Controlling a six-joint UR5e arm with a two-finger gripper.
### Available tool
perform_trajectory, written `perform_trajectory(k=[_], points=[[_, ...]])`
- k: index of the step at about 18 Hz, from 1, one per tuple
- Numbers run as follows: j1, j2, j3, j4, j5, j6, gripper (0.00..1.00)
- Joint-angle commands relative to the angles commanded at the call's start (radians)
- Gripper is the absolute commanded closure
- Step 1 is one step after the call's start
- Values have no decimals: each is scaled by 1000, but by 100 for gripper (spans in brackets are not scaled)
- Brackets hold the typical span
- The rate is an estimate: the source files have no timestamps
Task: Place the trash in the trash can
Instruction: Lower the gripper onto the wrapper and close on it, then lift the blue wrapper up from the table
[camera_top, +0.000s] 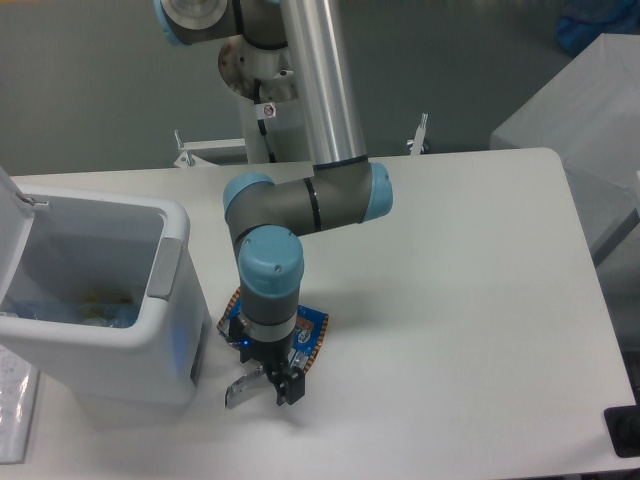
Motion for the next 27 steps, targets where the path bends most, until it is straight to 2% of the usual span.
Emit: perform_trajectory(k=[1, 5, 10, 12, 15, 17, 20, 23, 27], points=[[0, 3, -3, 0, 0, -11, 41], [0, 2, 6, 0, 0, -43, 73], [11, 15, 9, -2, -2, -63, 89], [14, 15, 9, -2, -2, -68, 95], [28, 18, 11, -2, -3, -71, 96], [66, 61, 9, -2, -12, -83, 96], [138, 127, 15, -2, -150, -110, 96], [193, 179, 57, -2, -308, -240, 96], [204, 218, 132, 0, -350, -399, 96]])
